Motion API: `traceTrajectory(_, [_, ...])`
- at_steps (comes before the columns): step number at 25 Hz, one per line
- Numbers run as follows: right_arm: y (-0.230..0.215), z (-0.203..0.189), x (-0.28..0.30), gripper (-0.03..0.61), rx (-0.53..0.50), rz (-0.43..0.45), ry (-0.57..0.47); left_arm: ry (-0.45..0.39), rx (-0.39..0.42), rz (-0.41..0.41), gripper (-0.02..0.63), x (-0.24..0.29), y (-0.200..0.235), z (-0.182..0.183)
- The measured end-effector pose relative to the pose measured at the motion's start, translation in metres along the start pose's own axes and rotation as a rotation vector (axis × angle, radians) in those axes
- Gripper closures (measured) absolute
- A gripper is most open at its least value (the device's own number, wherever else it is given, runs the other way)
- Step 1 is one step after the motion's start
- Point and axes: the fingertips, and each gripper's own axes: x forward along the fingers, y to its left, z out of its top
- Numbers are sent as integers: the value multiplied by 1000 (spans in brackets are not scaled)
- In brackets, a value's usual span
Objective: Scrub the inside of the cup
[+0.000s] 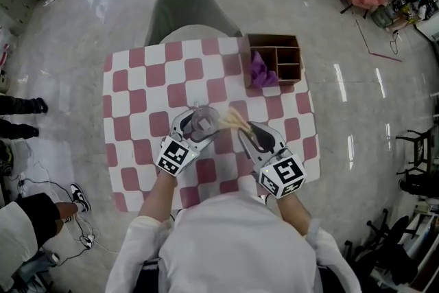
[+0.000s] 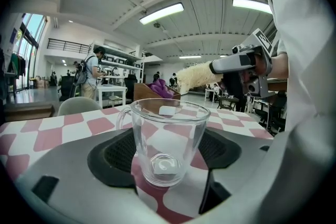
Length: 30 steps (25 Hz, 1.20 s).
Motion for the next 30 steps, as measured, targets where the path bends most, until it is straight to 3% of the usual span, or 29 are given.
traceTrajectory(12, [6, 12, -16, 468, -16, 9, -35, 77, 61, 2, 256, -6, -17, 4])
traceTrajectory(30, [26, 23, -55, 468, -78, 168, -64, 210, 184, 144, 256, -26, -64, 35])
